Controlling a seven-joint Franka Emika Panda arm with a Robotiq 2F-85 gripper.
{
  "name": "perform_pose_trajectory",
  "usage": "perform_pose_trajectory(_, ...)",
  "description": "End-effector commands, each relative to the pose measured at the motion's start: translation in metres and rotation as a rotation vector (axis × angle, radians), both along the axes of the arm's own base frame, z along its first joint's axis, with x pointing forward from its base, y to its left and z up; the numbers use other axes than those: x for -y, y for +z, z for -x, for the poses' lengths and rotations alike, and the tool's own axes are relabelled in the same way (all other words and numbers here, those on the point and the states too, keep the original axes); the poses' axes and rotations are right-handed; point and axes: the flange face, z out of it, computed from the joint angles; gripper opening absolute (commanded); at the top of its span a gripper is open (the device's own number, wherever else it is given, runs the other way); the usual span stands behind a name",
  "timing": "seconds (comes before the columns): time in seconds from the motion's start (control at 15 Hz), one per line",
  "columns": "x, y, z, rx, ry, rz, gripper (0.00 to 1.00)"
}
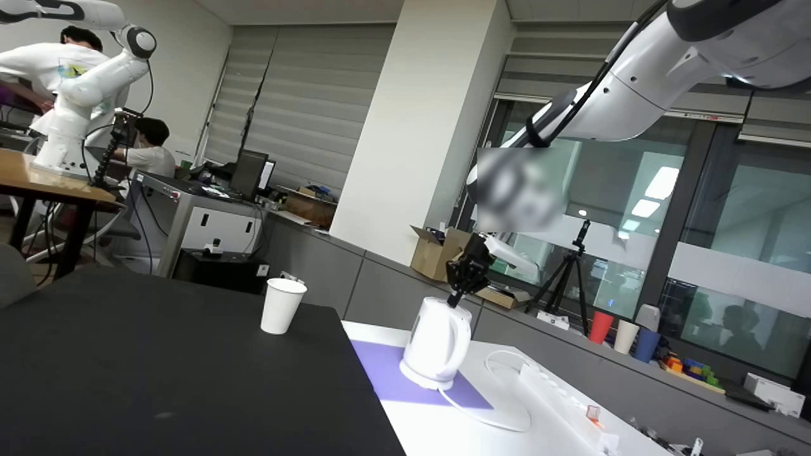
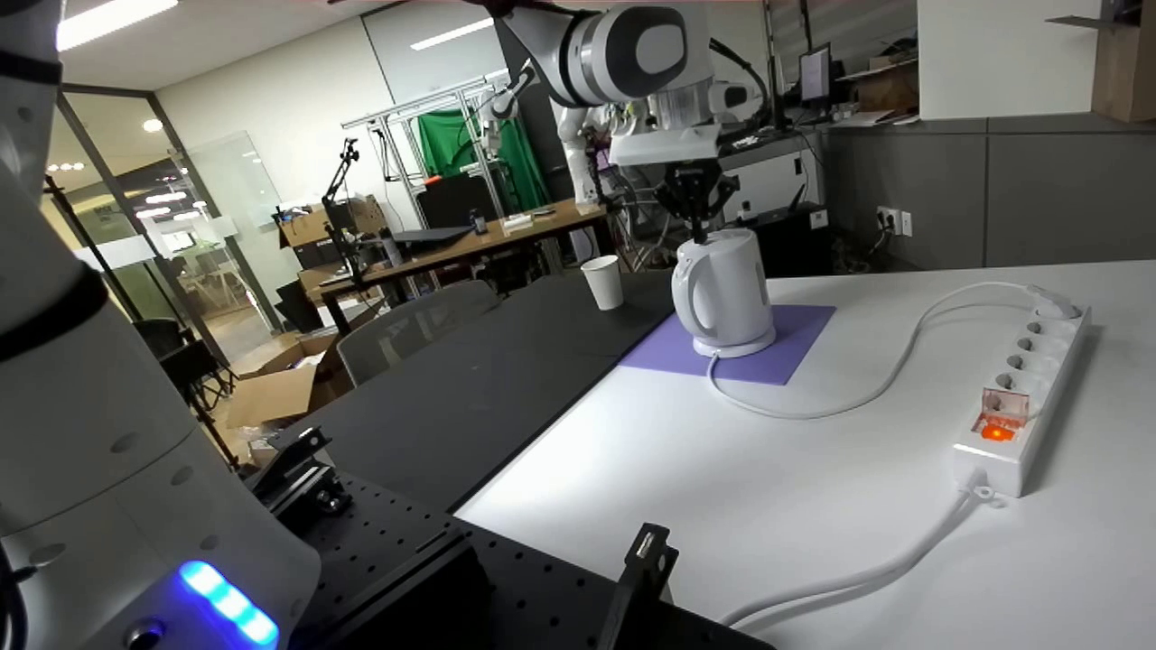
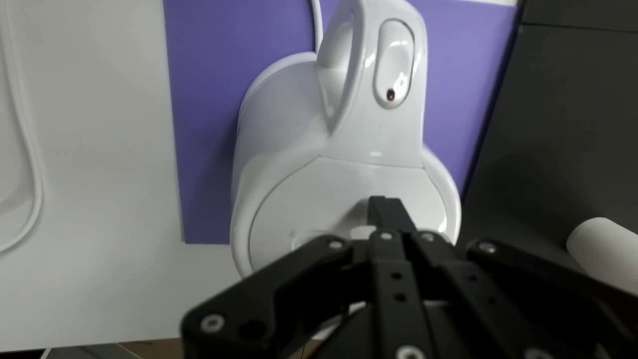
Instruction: Turn on the electric kettle
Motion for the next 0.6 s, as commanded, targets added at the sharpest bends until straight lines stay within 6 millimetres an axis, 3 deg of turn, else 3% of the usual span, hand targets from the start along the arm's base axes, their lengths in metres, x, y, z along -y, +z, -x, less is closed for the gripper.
perform_pose_trajectory(0.0,-0.007,0.029,0.008,0.089,0.009,0.022,0.0)
perform_pose_trajectory(0.2,-0.014,0.06,0.013,0.107,0.02,0.05,0.0)
perform_pose_trajectory(0.27,-0.016,0.072,0.018,0.065,0.044,0.057,0.17)
perform_pose_trajectory(0.33,-0.017,0.083,0.022,0.038,0.066,0.067,0.27)
perform_pose_trajectory(0.53,-0.018,0.125,0.035,0.005,0.094,0.126,0.46)
